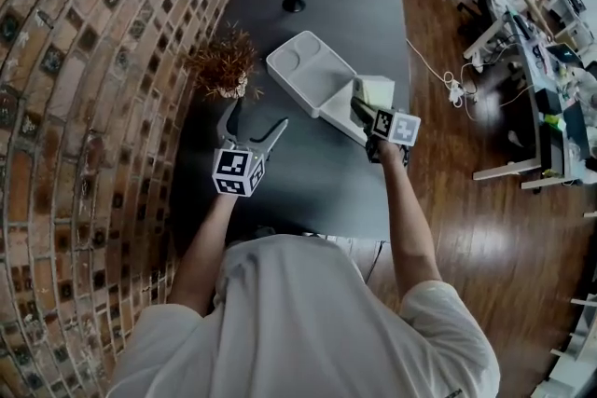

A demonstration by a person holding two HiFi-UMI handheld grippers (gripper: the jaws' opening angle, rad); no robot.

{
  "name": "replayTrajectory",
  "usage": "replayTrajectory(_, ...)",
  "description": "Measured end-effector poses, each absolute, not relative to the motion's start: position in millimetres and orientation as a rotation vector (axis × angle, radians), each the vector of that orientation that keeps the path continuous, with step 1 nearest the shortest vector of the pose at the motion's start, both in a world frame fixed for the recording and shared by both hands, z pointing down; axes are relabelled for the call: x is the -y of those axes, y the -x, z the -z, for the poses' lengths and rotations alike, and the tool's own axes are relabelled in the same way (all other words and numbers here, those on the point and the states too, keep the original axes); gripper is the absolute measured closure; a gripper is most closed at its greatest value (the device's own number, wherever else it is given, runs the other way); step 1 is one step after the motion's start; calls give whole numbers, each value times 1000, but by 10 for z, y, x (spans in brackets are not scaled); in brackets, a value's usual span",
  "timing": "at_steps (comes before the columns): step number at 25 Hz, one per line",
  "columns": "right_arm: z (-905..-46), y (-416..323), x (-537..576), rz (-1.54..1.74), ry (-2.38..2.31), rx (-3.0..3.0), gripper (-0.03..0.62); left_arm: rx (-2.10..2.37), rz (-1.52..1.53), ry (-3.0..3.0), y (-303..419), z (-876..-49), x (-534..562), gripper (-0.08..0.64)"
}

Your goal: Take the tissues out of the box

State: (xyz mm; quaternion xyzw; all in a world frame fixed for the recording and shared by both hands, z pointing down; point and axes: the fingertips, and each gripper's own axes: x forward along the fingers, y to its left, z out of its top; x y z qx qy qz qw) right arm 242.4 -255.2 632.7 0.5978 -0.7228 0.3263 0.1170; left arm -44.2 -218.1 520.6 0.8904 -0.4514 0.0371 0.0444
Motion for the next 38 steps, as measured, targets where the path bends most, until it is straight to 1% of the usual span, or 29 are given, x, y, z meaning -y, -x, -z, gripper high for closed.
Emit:
replayTrajectory(3, -6046, -2350, 2450, -869, -1815, 2198, 126, 1402, -146, -2728, 485, -5204, 2168, 103)
replayTrajectory(6, -5707, -2302, 2308, -741, -1927, 2234, 126, 1438, -194, -2728, 529, -5209, 2138, 147)
replayTrajectory(8, -5503, -2272, 2185, -662, -1993, 2250, 126, 1454, -193, -2723, 557, -5180, 2118, 158)
replayTrajectory(15, -4931, -2037, 1807, -262, -2061, 2298, 126, 1472, -159, -2714, 665, -5037, 2088, 163)
replayTrajectory(21, -4703, -1928, 1448, -41, -2147, 2251, 124, 1500, -140, -2733, 721, -4926, 1965, 163)
replayTrajectory(32, -4404, -1662, 883, 115, -2192, 2315, 110, 1564, -67, -2762, 874, -4709, 1714, 161)
replayTrajectory(38, -4513, -1676, 763, 45, -2247, 2269, 114, 1556, -71, -2782, 889, -4644, 1620, 161)
